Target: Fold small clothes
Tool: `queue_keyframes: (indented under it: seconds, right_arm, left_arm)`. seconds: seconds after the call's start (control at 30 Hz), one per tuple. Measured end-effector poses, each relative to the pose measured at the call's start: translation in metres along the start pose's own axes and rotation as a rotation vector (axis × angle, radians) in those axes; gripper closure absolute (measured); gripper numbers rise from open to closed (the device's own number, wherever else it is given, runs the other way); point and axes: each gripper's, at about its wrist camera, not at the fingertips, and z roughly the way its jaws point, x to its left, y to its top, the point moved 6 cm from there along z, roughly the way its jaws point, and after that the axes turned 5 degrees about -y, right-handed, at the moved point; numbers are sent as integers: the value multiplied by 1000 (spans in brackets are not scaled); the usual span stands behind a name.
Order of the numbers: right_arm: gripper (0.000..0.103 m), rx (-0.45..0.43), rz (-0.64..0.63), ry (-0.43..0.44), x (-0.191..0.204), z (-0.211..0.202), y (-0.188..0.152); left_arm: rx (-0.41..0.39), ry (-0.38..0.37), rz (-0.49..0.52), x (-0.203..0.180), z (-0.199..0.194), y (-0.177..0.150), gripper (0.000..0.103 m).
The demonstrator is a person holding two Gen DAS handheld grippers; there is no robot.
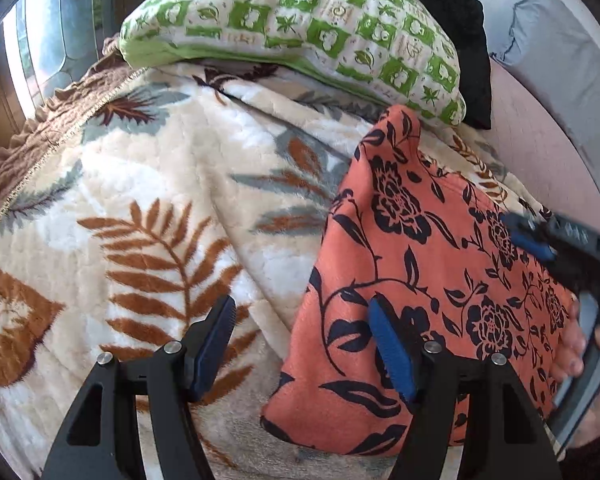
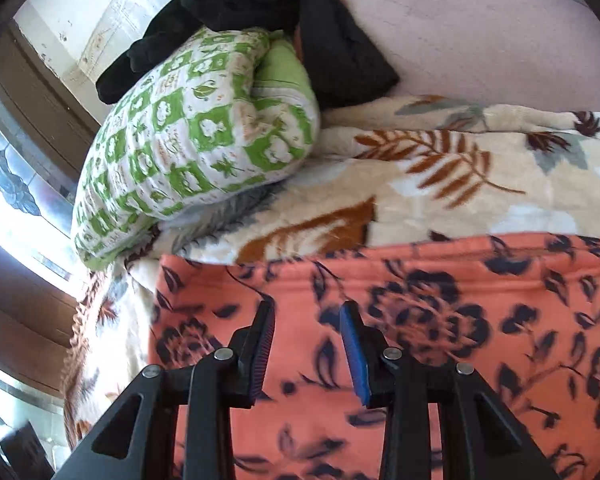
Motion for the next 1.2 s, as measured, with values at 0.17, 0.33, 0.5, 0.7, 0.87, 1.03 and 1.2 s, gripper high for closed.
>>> queue_keyframes:
  seconds: [0.17,0.33,0.5,0.7,0.87,1.03,1.2]
  right_arm:
    - [68,3,-57,-158,-85,-71,-58]
    - [72,90,-20,-310,-172,-110,-127]
    - [72,60,-33,-284,-192,-136,-163]
    - [41,-99,141,-226,-217,-174,-143]
    - [22,-133,375,-154,-271,-171,-130]
    - [23,-101,473,-33,-286,-155,-129]
    - [23,-62,529,37,-298,-139,-134]
  left_arm:
    - [67,69,53,-2,18,-13,32]
    - [33,132,112,-9,17,-14,32]
    - [12,112,80,-4,7,-12,32]
    - [-74,79,8,11,-14,1,32]
    - [-26,-11,-106,21,-11,6,32]
    - [60,-111,-100,10,0,-1,29]
    - [99,-155,-36,-4,8,-6,22]
